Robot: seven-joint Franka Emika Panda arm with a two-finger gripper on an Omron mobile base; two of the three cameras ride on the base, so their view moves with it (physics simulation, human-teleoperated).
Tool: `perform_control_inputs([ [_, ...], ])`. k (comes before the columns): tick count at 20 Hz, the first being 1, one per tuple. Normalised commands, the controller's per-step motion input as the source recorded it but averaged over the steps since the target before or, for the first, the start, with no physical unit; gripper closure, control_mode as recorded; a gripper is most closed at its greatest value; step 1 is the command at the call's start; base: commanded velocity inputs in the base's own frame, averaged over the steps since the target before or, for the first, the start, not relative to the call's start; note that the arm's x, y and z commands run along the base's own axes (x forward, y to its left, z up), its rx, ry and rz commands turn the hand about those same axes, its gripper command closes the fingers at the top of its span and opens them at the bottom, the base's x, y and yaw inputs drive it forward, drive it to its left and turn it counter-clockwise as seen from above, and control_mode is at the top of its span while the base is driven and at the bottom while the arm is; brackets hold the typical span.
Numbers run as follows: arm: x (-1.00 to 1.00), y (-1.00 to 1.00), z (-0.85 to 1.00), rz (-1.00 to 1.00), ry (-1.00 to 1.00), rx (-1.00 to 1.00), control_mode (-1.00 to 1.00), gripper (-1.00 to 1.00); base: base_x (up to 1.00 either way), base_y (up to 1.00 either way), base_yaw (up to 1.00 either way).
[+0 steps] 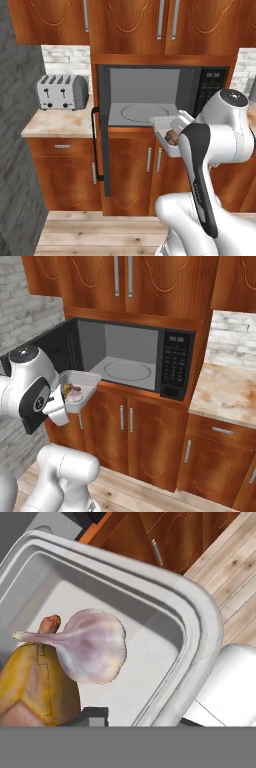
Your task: Place the tupperware containing the chicken drumstick and garlic meal in the microwave. Close the microwave door and press the start button to reheat the meal.
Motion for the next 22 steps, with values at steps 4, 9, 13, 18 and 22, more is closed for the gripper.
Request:
perform_control_inputs([
  [4, 0.23, -0.29, -0.05, -0.04, 0.0, 0.0, -1.0, 1.0, 0.0, 0.0, 0.0],
  [9, 0.3, -0.12, -0.06, 0.01, 0.0, 0.0, -1.0, 1.0, 0.0, 0.0, 0.0],
  [13, 0.22, -0.21, -0.05, 0.0, 0.0, 0.0, -1.0, 1.0, 0.0, 0.0, 0.0],
  [18, 0.35, -0.17, 0.0, 0.0, -0.01, 0.0, -1.0, 1.0, 0.0, 0.0, 0.0],
  [22, 0.56, -0.02, -0.03, 0.01, 0.0, 0.0, -1.0, 1.0, 0.0, 0.0, 0.0],
])
